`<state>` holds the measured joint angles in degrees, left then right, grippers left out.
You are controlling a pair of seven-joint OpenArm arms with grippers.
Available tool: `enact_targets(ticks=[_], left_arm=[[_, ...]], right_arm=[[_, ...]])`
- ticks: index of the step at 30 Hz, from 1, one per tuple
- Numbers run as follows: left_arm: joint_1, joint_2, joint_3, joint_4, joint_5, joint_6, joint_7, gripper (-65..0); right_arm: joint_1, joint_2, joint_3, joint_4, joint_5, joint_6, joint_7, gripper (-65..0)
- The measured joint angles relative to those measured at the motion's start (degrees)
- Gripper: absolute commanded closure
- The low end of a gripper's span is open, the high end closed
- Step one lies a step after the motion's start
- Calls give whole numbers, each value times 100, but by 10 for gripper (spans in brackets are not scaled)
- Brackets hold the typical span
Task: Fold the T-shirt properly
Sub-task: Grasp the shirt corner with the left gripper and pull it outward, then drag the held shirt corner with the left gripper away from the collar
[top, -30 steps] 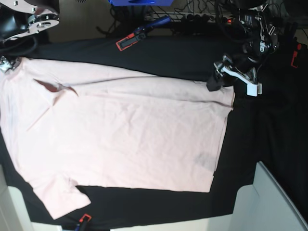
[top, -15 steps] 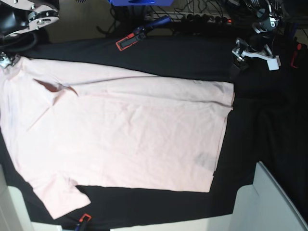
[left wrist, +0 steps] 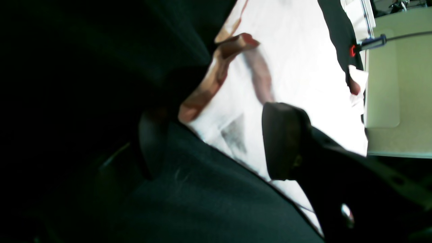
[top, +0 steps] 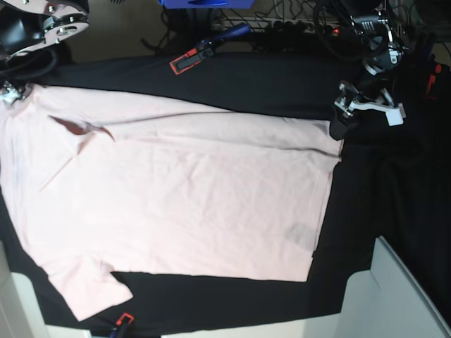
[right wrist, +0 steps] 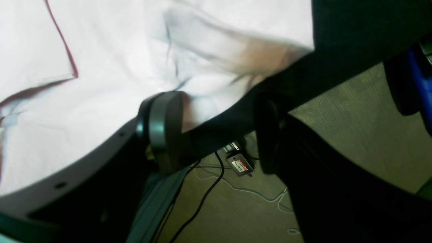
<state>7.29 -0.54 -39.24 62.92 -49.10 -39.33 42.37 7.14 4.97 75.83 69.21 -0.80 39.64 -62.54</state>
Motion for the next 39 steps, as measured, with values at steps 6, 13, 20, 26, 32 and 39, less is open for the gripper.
enact_targets(ticks=[6, 13, 20, 26, 32, 39], left_arm=[[-245, -13, 2, -330, -74, -20, -48, -413], [-378, 17, 223, -341, -7, 4, -44, -413], [-374, 46, 566, -341, -28, 0, -42, -406], [-293, 35, 538, -345, 39, 7, 26, -104], [-168, 20, 570, -339, -11, -24, -2, 0], [-4, 28, 463, -297, -68, -85, 11, 0]], right_arm=[[-2, 9, 0, 0, -4, 0, -2, -326], [0, 7, -2, 0, -2, 0, -13, -326], [13, 7, -2, 0, -22, 0, -13, -326], [13, 7, -13, 0, -22, 0, -13, -326], [13, 7, -13, 0, -22, 0, -13, -326], [13, 9, -13, 0, -20, 0, -13, -326]])
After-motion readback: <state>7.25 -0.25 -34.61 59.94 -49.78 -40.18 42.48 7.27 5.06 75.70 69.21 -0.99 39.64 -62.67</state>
